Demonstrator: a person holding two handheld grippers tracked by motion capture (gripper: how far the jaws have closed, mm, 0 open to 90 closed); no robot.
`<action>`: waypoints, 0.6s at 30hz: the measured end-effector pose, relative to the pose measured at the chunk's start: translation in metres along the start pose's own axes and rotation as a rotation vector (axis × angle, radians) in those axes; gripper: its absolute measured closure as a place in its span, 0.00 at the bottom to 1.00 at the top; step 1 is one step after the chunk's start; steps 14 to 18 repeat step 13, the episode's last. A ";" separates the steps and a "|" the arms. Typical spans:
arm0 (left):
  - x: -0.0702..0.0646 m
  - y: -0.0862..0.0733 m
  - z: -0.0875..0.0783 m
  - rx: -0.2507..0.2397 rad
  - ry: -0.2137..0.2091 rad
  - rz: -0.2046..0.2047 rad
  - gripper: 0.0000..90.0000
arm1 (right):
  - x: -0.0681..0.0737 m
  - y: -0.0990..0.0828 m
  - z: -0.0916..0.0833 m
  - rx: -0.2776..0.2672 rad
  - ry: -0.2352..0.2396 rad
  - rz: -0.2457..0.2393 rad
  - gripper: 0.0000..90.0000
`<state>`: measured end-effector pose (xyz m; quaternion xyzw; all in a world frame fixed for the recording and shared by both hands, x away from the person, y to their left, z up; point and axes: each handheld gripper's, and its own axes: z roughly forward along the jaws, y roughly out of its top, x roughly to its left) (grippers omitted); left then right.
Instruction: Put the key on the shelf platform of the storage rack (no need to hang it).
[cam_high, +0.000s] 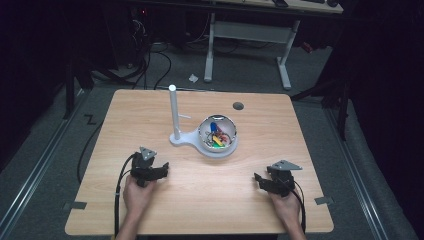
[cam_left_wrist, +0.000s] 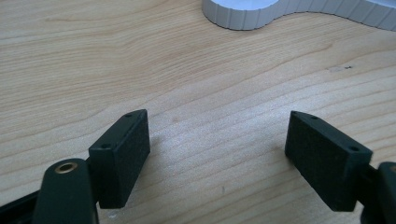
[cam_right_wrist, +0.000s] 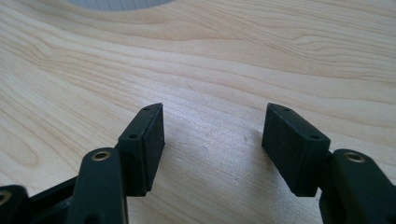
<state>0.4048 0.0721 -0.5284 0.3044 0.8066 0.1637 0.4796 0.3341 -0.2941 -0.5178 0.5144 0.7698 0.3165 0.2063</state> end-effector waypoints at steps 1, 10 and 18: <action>0.000 0.000 0.000 0.002 0.003 -0.005 0.25 | 0.001 0.000 0.000 0.005 -0.006 -0.008 0.42; 0.000 0.000 0.000 0.002 0.004 -0.008 0.25 | 0.001 0.000 0.000 0.004 -0.003 -0.012 0.41; 0.000 0.000 0.000 0.000 0.000 -0.001 0.25 | 0.001 0.000 0.000 0.004 -0.004 -0.012 0.41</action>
